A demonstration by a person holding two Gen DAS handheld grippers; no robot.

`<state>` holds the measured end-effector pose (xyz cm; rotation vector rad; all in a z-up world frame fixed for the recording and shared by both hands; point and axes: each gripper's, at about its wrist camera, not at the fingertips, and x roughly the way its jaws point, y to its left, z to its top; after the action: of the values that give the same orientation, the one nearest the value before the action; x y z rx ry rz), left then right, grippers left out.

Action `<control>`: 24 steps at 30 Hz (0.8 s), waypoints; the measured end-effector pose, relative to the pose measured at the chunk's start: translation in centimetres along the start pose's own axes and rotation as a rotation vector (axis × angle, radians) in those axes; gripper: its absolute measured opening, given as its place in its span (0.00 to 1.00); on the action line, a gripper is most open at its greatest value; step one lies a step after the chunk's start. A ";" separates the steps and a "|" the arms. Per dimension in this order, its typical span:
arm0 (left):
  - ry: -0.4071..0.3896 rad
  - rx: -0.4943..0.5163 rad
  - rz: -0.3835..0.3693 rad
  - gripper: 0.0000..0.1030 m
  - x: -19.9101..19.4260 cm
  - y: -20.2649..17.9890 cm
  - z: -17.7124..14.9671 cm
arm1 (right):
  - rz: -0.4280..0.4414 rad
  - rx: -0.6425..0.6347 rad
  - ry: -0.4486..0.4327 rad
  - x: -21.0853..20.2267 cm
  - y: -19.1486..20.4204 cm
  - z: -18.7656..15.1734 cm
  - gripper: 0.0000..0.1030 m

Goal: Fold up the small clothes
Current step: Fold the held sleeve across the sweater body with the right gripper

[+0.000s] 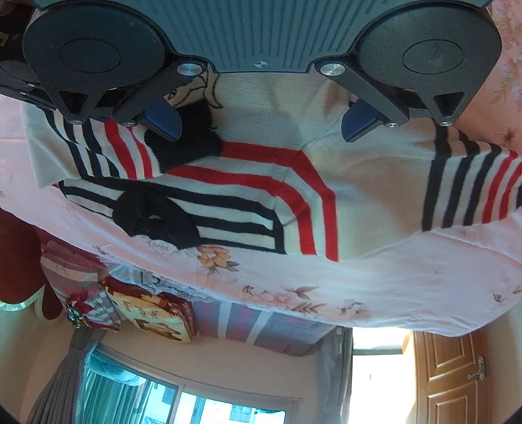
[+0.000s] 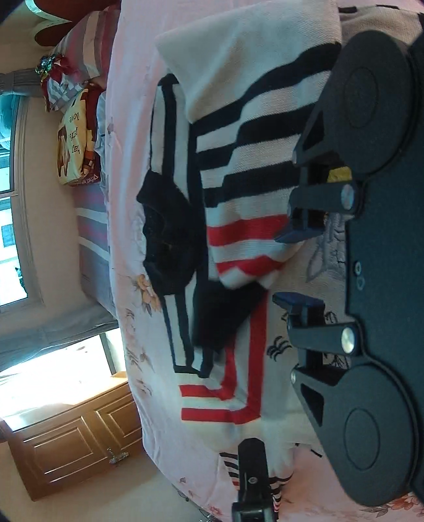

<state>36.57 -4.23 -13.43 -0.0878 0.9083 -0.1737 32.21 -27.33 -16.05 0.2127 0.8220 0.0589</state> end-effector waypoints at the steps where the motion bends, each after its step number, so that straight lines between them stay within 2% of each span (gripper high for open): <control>1: 0.025 -0.005 -0.030 1.00 0.7 -0.2 -0.1 | 0.000 0.001 -0.011 -0.5 -0.2 0.0 0.33; 2: 0.054 -0.011 -0.071 1.00 1.4 -0.5 -0.2 | -0.015 0.001 -0.028 -1.2 -0.4 -0.1 0.35; 4: 0.110 -0.030 -0.155 1.00 2.9 -1.4 -0.4 | -0.072 -0.008 -0.067 -2.8 -1.1 -0.1 0.48; 6: 0.162 -0.061 -0.193 1.00 4.6 -2.4 -0.9 | -0.142 -0.008 -0.104 -4.3 -1.6 -0.8 0.55; 8: 0.209 -0.145 -0.272 1.00 6.3 -2.8 -1.2 | -0.184 0.007 -0.120 -5.9 -2.7 -2.2 0.55; 10: 0.210 -0.271 -0.363 1.00 7.4 -3.0 -1.9 | -0.232 0.016 -0.127 -6.9 -4.0 -3.0 0.57; 12: 0.204 -0.329 -0.371 1.00 8.4 -3.3 -2.0 | -0.281 0.018 -0.131 -7.5 -5.2 -3.7 0.58; 15: 0.175 -0.344 -0.371 1.00 9.4 -4.0 -1.8 | -0.344 0.044 -0.129 -8.0 -7.1 -4.6 0.59; 19: 0.105 -0.366 -0.391 0.98 10.1 -4.6 -2.1 | -0.377 0.102 -0.118 -8.1 -9.3 -5.5 0.60; 21: 0.063 -0.344 -0.405 0.78 9.9 -4.9 -2.1 | -0.388 0.109 -0.116 -7.9 -9.8 -5.7 0.60; 22: 0.062 -0.338 -0.444 0.54 10.0 -4.9 -2.1 | -0.396 0.108 -0.113 -7.8 -10.0 -5.8 0.60; 23: 0.079 -0.343 -0.463 0.34 10.3 -4.9 -2.0 | -0.403 0.106 -0.110 -7.6 -10.1 -5.9 0.60; 24: 0.090 -0.342 -0.471 0.30 10.4 -4.8 -1.8 | -0.409 0.104 -0.106 -7.4 -10.3 -5.9 0.60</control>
<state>40.85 -10.88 -21.89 -0.6182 0.9895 -0.4605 22.53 -37.40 -16.78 0.1407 0.7496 -0.3772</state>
